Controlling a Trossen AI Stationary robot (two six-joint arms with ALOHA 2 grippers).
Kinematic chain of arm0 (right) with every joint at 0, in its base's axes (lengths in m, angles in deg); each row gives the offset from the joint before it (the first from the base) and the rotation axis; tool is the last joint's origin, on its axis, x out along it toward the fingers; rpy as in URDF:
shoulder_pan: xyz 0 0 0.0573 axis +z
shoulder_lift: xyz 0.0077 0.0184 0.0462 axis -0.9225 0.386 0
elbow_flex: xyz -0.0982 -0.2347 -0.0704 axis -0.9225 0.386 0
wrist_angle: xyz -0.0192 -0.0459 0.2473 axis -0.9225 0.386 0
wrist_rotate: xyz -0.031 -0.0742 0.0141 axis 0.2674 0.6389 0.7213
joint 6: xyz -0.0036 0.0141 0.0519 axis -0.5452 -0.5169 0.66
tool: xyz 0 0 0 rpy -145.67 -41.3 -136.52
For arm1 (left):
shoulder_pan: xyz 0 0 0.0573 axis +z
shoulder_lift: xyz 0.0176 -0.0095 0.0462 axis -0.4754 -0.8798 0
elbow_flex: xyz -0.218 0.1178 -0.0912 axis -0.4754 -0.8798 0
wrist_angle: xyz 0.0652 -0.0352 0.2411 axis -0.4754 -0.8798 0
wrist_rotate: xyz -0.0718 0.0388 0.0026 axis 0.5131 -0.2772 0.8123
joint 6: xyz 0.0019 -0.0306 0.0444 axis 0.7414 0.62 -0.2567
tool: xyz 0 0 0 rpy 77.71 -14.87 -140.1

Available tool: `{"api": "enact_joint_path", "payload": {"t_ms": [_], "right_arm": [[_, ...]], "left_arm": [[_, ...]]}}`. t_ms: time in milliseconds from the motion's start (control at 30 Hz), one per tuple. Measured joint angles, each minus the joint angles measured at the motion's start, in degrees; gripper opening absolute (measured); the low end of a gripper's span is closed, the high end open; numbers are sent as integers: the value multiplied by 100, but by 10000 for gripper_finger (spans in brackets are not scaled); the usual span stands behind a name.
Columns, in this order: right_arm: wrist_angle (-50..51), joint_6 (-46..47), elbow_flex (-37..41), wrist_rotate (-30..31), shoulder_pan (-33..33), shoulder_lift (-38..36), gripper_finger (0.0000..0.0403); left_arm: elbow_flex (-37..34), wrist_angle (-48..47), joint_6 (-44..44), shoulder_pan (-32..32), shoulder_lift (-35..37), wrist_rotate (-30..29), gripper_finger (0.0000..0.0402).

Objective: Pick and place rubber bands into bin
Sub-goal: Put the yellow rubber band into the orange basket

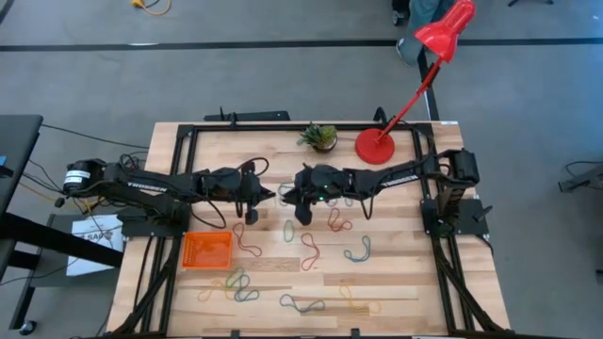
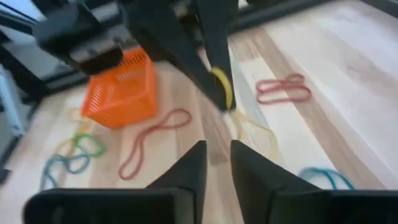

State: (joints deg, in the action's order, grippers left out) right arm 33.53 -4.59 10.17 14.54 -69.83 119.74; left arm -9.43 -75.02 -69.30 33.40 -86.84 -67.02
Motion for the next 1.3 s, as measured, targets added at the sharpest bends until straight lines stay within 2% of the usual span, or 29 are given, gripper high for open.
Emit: {"api": "enact_joint_path", "payload": {"t_ms": [133, 200, 300, 400, 500, 633, 700, 800, 900, 1000, 1133, 1300], "right_arm": [[363, 16, 0, 324, 103, 0, 95], [652, 139, 0, 390, 164, 0, 101], [1003, 197, 0, 387, 287, 0, 104], [1068, 194, 0, 387, 398, 0, 102], [1027, 143, 0, 388, 489, 0, 102], [1000, 107, 0, 598, 556, 0, 102], [999, 106, 0, 632, 552, 0, 102], [1000, 105, 0, 643, 550, 0, 102], [1016, 107, 0, 645, 546, 0, 102], [1022, 107, 0, 643, 546, 0, 102], [1028, 107, 0, 643, 546, 0, 102], [1021, 105, 0, 643, 541, 0, 102]], "left_arm": [[0, -124, 289, -118, 106, -227, 0], [115, -492, 462, -214, 287, -328, 0], [615, -1910, 721, -424, 708, -640, 0], [1395, -4023, 1154, -724, 1076, -987, 0], [2145, -5672, 1839, -1083, 1295, -710, 0], [2704, -7042, 2795, -1702, 1490, 252, 0], [2769, -7469, 3322, -2076, 1562, 328, 0], [2636, -7967, 4273, -2637, 1618, 88, 0], [2319, -8050, 5001, -3153, 1591, -159, 0], [1838, -7735, 5440, -3539, 1585, -188, 0], [1155, -6858, 5950, -3813, 1586, -171, 2], [521, -5671, 6131, -3958, 1574, 188, 23]]}}
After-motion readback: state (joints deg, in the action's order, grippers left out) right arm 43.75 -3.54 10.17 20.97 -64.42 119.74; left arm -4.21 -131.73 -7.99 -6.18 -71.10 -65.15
